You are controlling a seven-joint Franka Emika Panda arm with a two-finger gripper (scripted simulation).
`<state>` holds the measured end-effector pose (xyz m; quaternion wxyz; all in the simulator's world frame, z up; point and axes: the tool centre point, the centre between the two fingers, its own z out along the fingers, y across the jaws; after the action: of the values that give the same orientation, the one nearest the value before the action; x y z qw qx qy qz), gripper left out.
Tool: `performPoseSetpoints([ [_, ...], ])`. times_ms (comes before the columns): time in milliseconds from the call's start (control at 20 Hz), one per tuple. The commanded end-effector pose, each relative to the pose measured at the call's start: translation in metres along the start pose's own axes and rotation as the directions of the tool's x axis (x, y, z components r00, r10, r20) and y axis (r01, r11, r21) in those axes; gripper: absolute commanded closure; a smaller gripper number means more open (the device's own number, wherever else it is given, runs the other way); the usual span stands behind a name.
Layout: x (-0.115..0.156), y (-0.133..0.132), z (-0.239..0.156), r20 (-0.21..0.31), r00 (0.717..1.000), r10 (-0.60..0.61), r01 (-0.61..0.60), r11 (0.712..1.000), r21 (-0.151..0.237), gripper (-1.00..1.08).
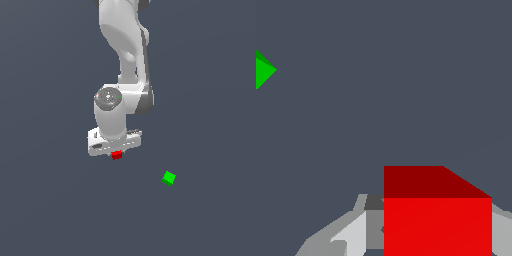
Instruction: Stack the red cube on top of the green cube.
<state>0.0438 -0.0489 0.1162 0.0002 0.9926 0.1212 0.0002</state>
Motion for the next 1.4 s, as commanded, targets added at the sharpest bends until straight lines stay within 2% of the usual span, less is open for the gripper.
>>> performPoseSetpoints([
  [0, 0.006, -0.010, 0.002, 0.000, 1.000, -0.002, 0.002, 1.000, 0.000, 1.08],
  [250, 0.026, -0.043, 0.011, 0.000, 1.000, -0.002, 0.002, 1.000, 0.000, 1.08],
  [900, 0.093, -0.151, 0.041, 0.000, 1.000, -0.001, 0.001, 1.000, 0.001, 1.08],
  [1350, 0.121, -0.190, 0.052, 0.000, 1.000, -0.001, 0.001, 1.000, 0.001, 1.08],
])
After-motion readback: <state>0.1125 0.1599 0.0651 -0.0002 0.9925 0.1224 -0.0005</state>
